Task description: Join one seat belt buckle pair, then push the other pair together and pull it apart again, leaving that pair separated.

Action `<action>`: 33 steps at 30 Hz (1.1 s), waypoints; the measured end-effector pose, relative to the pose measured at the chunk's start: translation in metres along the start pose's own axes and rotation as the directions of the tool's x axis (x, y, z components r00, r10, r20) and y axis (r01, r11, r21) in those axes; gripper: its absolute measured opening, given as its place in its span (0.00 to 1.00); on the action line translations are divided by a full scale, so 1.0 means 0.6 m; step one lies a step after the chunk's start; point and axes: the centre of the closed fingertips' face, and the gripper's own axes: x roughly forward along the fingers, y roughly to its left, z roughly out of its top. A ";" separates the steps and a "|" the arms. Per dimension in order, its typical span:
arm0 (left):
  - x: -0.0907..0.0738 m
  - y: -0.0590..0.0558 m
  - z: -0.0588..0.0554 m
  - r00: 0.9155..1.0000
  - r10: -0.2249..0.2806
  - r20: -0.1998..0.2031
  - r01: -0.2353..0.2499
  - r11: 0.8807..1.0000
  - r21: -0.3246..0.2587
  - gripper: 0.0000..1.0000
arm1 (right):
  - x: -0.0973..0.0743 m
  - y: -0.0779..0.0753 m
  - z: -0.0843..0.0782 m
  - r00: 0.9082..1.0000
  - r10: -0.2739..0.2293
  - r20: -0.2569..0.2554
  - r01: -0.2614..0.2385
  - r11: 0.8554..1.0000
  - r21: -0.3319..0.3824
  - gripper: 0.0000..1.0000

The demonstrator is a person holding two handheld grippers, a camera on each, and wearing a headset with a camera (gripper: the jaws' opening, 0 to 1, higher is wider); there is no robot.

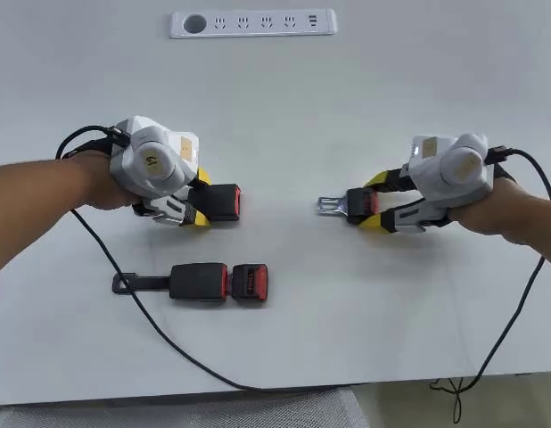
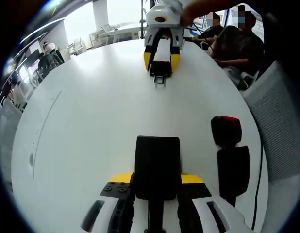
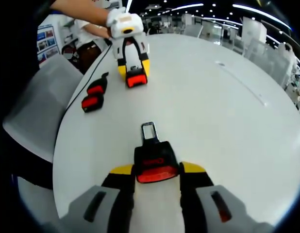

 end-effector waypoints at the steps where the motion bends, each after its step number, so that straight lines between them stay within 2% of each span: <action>1: 0.000 0.000 0.000 1.000 0.000 -0.001 0.000 1.000 0.001 0.35 | -0.002 -0.001 -0.002 1.000 0.001 -0.002 -0.001 1.000 -0.002 0.36; 10: 0.000 -0.001 0.001 1.000 0.000 -0.003 0.000 1.000 0.007 0.35 | -0.011 -0.005 -0.010 1.000 0.006 -0.009 -0.006 1.000 -0.002 0.36; 16: 0.000 -0.002 0.000 0.999 -0.010 -0.037 0.010 1.000 0.002 0.35 | -0.011 -0.005 -0.008 1.000 0.016 -0.016 -0.015 1.000 0.021 0.38; 18: -0.001 -0.010 0.000 0.999 -0.032 -0.044 0.032 0.999 -0.015 0.40 | -0.010 -0.002 -0.007 1.000 0.025 -0.010 -0.025 0.999 0.024 0.42; 19: -0.001 -0.013 0.001 0.998 -0.040 -0.045 0.039 0.999 -0.017 0.44 | -0.009 -0.002 -0.005 1.000 0.024 -0.005 -0.024 0.999 0.024 0.51; 21: -0.004 -0.026 0.004 0.996 -0.074 -0.045 0.069 0.992 -0.103 0.54 | -0.006 0.005 -0.002 1.000 0.027 0.003 -0.027 0.999 0.035 0.60; 22: -0.005 -0.025 0.003 0.997 -0.064 -0.046 0.058 0.990 -0.128 0.59 | -0.006 0.007 -0.001 1.000 0.024 0.001 -0.024 0.999 0.035 0.61; 23: -0.009 -0.018 0.003 0.999 -0.034 -0.042 0.027 0.988 -0.151 0.66 | -0.006 0.005 -0.004 1.000 0.003 -0.009 -0.002 0.999 0.036 0.63; 25: -0.015 -0.014 0.010 1.000 0.000 -0.005 0.000 0.985 -0.174 0.72 | -0.005 0.004 -0.004 1.000 -0.023 -0.002 0.023 0.998 0.066 0.70; 27: -0.025 -0.010 0.016 0.999 0.040 0.032 -0.031 0.970 -0.240 0.77 | -0.008 0.002 0.000 0.998 -0.053 0.016 0.052 0.996 0.077 0.73; 28: -0.032 -0.005 0.019 0.995 0.081 0.058 -0.061 0.956 -0.288 0.80 | -0.012 -0.001 0.005 0.996 -0.085 0.035 0.082 0.993 0.089 0.73; 29: -0.036 -0.002 0.021 0.992 0.104 0.072 -0.077 0.947 -0.311 0.83 | -0.016 -0.005 0.010 0.992 -0.118 0.053 0.111 0.987 0.115 0.73; 31: -0.052 0.009 0.020 0.977 0.197 0.085 -0.148 0.905 -0.399 0.85 | -0.024 -0.011 0.018 0.982 -0.169 0.081 0.154 0.974 0.165 0.75; 32: -0.061 0.012 0.025 0.963 0.243 0.116 -0.169 0.880 -0.444 0.85 | -0.029 -0.015 0.027 0.972 -0.208 0.112 0.182 0.962 0.206 0.76; 33: -0.069 0.014 0.029 0.950 0.280 0.141 -0.186 0.864 -0.468 0.86 | -0.033 -0.018 0.033 0.963 -0.236 0.131 0.201 0.951 0.233 0.77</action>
